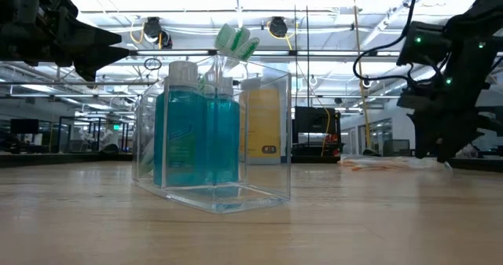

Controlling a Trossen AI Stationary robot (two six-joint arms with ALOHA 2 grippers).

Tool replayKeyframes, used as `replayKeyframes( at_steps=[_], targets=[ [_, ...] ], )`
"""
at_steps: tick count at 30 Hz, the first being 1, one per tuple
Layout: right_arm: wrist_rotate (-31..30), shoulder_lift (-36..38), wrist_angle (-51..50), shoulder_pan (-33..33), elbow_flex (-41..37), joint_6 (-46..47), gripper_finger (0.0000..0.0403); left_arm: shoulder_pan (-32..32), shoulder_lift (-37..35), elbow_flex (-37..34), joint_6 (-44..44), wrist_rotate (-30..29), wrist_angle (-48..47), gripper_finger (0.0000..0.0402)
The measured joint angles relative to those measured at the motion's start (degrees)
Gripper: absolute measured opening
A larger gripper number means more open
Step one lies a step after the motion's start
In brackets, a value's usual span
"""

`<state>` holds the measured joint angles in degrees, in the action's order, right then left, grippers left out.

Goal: Pick & Place toothbrushing station
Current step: Put the orange toothbrush into the transparent organizer

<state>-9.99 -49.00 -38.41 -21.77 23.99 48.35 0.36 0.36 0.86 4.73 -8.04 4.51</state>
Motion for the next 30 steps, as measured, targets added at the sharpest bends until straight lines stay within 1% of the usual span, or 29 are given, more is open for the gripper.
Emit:
replayKeyframes(
  at_steps=[3, 5, 6, 8, 10, 15, 18, 20, 23, 27, 29, 30],
  targets=[
    [-7.94, -1.63, 0.76, -0.04, 0.0, -0.76, 0.0254, 0.0, 0.0, 0.0, 0.0, 0.0, 0.0, 0.0209],
    [-11.96, -3.19, 2.09, -0.3, 0.0, -1.37, 0.0254, -0.01, 0.0, 0.0, 0.0, -0.01, 0.01, 0.0209],
    [-13.43, -4.01, 3.05, -0.66, 0.0, -2.11, 0.0254, 0.0, 0.0, 0.0, 0.01, -0.01, 0.02, 0.0209],
    [-13.83, -5.85, 6.39, -1.85, 0.0, -4.06, 0.0254, -0.02, 0.0, 0.0, 0.0, 0.0, 0.02, 0.0209],
    [-11.2, -7.7, 9.96, -3.18, 0.0, -6.71, 0.0254, -0.02, 0.0, 0.0, 0.02, -0.01, 0.02, 0.0209],
    [-1.19, -10.8, 18.21, -6.55, 0.0, -13.06, 0.0254, 0.0, 0.0, 0.0, 0.0, 0.0, 0.02, 0.0209],
    [6.49, -11.45, 23.47, -7.16, 0.0, -16.26, 0.0254, 0.0, 0.0, 0.0, 0.0, -0.01, 0.01, 0.0209],
    [9.67, -11.51, 25.66, -6.96, 0.0, -17.66, 0.0254, 0.0, 0.0, 0.0, 0.0, 0.0, 0.01, 0.0209],
    [10.06, -11.53, 25.13, -6.39, 0.0, -19.5, 0.0254, -0.02, 0.0, 0.0, 0.02, 0.01, 0.0, 0.0209],
    [6.96, -12.44, 24.76, -5.56, 0.0, -23.54, 0.0254, 0.0, 0.0, 0.0, 0.0, 0.01, 0.01, 0.0209],
    [7.91, -13.25, 24.52, -5.21, 0.0, -23.84, 0.0254, -0.01, 0.0, 0.0, 0.0, 0.0, 0.02, 0.0209],
    [9.32, -13.53, 24.52, -4.94, 0.0, -23.68, 0.0254, -0.01, 0.0, 0.0, 0.0, 0.01, 0.02, 0.0209]
  ],
)
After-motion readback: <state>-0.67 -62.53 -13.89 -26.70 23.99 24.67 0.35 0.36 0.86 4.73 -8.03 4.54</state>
